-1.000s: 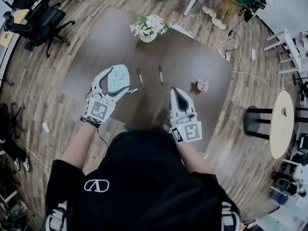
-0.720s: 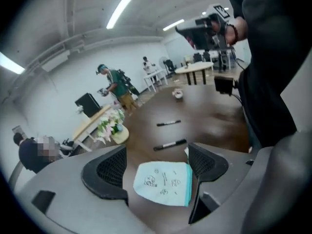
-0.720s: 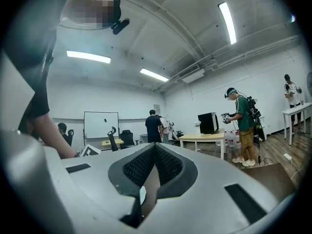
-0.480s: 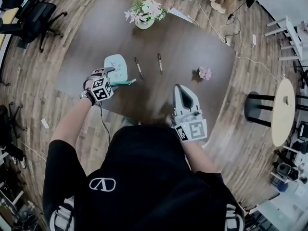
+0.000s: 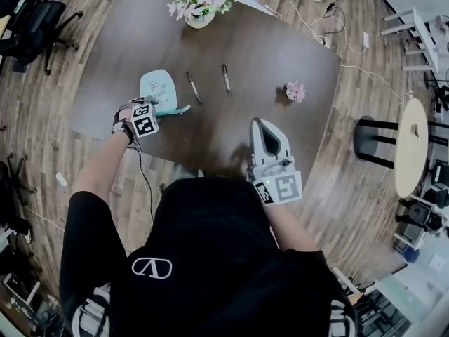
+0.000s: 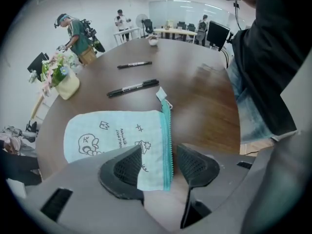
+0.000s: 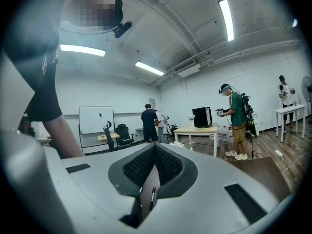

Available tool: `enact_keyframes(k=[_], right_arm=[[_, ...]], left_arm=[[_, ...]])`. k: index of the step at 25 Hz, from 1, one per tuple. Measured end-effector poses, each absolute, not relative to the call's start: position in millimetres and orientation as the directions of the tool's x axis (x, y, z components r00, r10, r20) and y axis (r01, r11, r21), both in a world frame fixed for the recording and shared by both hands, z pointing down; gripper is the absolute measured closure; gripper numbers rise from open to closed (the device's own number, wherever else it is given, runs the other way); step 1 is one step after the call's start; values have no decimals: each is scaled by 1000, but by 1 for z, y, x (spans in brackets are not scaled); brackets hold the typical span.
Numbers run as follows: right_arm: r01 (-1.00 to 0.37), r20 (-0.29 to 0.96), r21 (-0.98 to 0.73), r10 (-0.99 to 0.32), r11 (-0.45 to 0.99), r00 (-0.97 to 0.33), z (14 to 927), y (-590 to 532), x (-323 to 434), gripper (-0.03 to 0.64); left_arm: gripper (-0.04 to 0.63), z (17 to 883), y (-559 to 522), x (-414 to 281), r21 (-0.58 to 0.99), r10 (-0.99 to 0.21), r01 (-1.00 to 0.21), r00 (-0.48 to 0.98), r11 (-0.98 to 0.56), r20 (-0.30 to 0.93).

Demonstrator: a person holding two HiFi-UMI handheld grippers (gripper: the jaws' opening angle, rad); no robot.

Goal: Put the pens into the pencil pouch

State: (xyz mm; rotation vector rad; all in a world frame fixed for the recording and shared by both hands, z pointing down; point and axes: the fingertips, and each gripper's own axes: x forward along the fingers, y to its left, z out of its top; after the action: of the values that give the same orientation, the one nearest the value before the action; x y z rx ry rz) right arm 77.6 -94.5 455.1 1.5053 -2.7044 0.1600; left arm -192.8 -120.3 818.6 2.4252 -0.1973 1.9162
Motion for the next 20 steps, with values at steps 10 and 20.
enact_keyframes(k=[10, 20], right_arm=[[-854, 90, -77, -849, 515, -520, 455, -90, 81, 618], [-849, 44, -101, -850, 519, -525, 447, -93, 85, 618]], left_arm=[[584, 820, -119, -197, 21, -17, -197, 193, -980, 981], [586, 746, -144, -184, 59, -133, -442, 391, -895, 911]])
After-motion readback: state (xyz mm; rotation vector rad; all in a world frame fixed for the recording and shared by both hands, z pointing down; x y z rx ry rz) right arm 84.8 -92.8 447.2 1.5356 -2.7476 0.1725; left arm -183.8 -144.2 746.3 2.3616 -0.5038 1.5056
